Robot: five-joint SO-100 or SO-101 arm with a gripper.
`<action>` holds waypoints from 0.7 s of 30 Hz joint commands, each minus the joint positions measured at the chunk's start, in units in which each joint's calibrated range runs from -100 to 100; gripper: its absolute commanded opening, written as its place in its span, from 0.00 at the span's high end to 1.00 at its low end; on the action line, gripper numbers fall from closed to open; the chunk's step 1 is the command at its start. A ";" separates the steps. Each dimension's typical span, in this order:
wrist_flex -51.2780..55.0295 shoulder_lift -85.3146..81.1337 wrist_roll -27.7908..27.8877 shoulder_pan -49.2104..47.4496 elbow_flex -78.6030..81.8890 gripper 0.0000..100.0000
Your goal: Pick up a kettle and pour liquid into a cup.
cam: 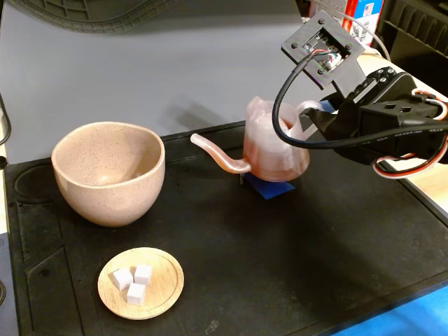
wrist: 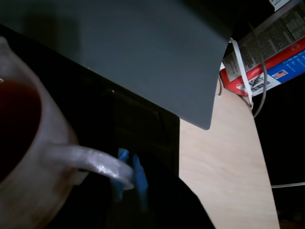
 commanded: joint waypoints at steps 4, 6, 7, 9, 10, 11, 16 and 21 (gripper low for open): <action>-0.17 -6.09 -1.93 -0.49 -2.50 0.99; 5.79 -7.63 -1.93 -0.72 -5.59 0.99; 7.35 -7.88 -1.93 -1.25 -7.58 0.99; 11.24 -7.71 -1.93 -2.47 -12.39 0.99; 12.28 -7.54 -1.93 -3.16 -14.21 0.99; 13.14 -7.54 -1.93 -3.92 -15.66 0.99; 15.04 -7.46 -1.93 -5.06 -18.65 0.99; 15.04 -7.28 -1.77 -5.29 -19.02 0.99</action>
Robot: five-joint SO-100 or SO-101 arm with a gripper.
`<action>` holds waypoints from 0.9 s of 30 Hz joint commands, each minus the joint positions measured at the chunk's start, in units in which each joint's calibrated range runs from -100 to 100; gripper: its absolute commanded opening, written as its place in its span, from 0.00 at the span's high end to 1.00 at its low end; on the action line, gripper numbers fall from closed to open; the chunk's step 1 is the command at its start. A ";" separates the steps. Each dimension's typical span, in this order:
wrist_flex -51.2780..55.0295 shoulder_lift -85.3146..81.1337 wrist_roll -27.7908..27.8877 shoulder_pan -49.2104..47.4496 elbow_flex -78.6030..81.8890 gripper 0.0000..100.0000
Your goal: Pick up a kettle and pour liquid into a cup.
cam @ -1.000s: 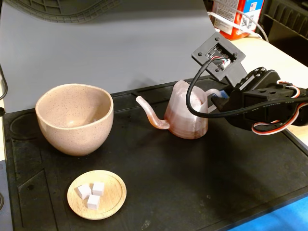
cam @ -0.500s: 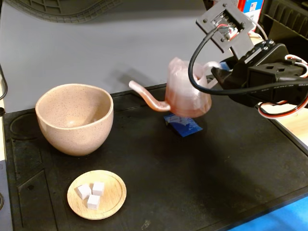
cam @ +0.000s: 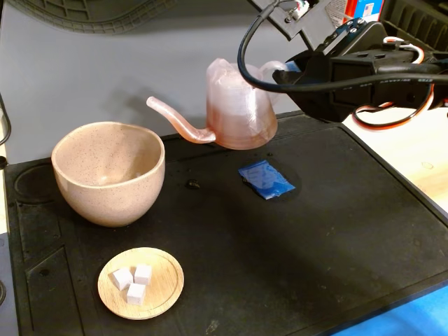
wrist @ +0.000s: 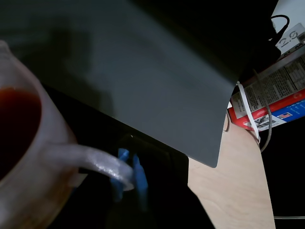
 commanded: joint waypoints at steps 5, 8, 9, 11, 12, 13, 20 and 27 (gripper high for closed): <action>0.08 -2.15 0.07 -0.22 -8.71 0.99; 0.08 -0.02 0.07 -0.22 -11.61 0.99; 0.08 0.07 0.12 -0.30 -11.70 0.99; 0.08 0.41 0.17 -0.76 -11.97 0.99; 0.08 0.49 0.17 -1.21 -11.97 0.99; 0.08 0.58 0.17 -1.74 -11.79 0.99; 0.08 0.58 5.21 -2.20 -11.34 0.99; 0.08 0.75 8.88 -2.51 -12.07 0.99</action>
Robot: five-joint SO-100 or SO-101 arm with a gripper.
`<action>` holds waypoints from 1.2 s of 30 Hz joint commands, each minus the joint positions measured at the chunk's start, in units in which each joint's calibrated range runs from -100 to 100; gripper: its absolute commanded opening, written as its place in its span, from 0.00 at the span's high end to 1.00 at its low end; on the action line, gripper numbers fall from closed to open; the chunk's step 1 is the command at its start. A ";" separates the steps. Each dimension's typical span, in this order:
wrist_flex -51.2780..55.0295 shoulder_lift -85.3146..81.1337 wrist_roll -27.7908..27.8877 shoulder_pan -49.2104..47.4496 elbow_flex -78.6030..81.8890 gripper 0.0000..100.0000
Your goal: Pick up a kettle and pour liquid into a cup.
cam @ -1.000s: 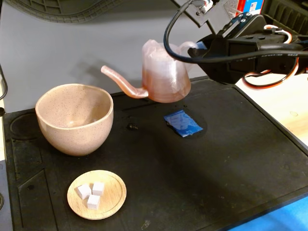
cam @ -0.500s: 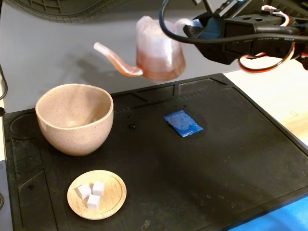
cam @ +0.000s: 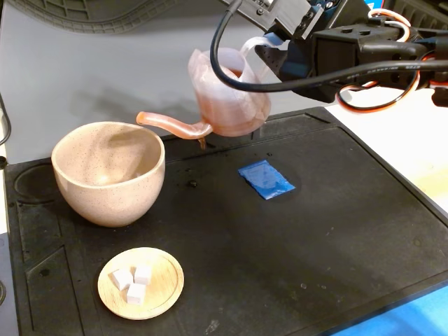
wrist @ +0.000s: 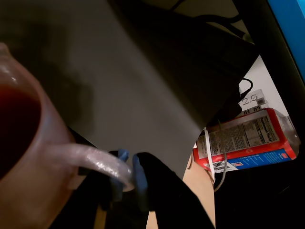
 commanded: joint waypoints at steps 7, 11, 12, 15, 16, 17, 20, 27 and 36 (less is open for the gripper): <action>0.08 -0.79 0.13 -0.54 -4.76 0.99; 0.08 -0.79 0.13 -0.62 -4.85 0.99; 0.08 -0.79 0.13 -1.00 -4.85 0.99; 0.08 -0.54 3.65 -1.23 -6.48 0.99; 0.08 1.94 5.07 -1.53 -9.93 0.99; 0.08 3.73 5.64 -2.29 -13.10 0.99; 0.08 5.61 5.91 -2.59 -14.65 0.99; -0.36 6.20 11.58 -2.75 -15.37 0.99; -0.61 6.12 13.94 -2.82 -15.28 0.99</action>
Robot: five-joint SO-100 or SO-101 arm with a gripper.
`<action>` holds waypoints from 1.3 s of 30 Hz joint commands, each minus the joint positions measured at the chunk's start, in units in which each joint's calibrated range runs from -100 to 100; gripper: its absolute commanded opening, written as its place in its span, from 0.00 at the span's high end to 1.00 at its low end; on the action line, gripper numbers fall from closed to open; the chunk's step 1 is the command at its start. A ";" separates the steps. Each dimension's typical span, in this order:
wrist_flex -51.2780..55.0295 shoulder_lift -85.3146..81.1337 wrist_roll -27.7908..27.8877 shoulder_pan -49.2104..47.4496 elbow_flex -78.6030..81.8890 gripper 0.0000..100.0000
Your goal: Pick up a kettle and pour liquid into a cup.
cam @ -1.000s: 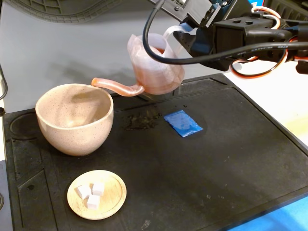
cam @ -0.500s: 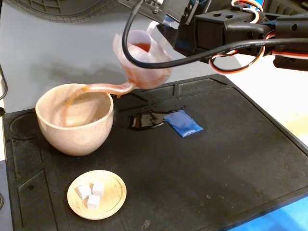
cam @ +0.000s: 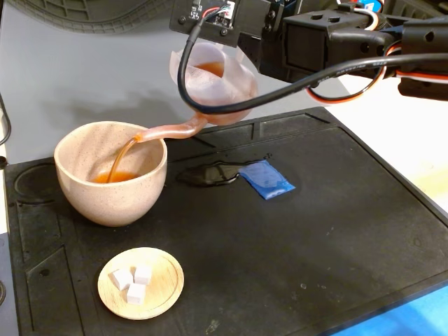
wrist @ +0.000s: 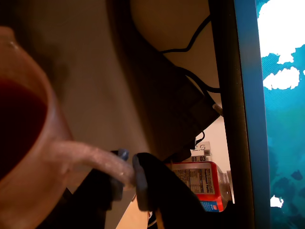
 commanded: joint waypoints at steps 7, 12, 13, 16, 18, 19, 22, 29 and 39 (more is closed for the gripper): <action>-0.53 -0.90 0.21 -1.32 -4.37 0.99; -0.01 -1.33 -5.93 -0.63 -4.46 0.99; 0.08 -1.33 -7.66 -0.56 -4.46 0.99; 0.16 -1.41 -11.49 1.80 -4.46 0.99; 0.16 -1.41 -14.01 2.79 -4.10 0.99; 0.16 -1.41 -14.22 2.94 -3.92 0.99; 0.25 -1.41 -14.22 4.62 -3.28 0.99; 21.69 -6.96 -18.00 7.28 1.98 1.00; 5.61 -9.60 -19.26 8.19 20.04 1.00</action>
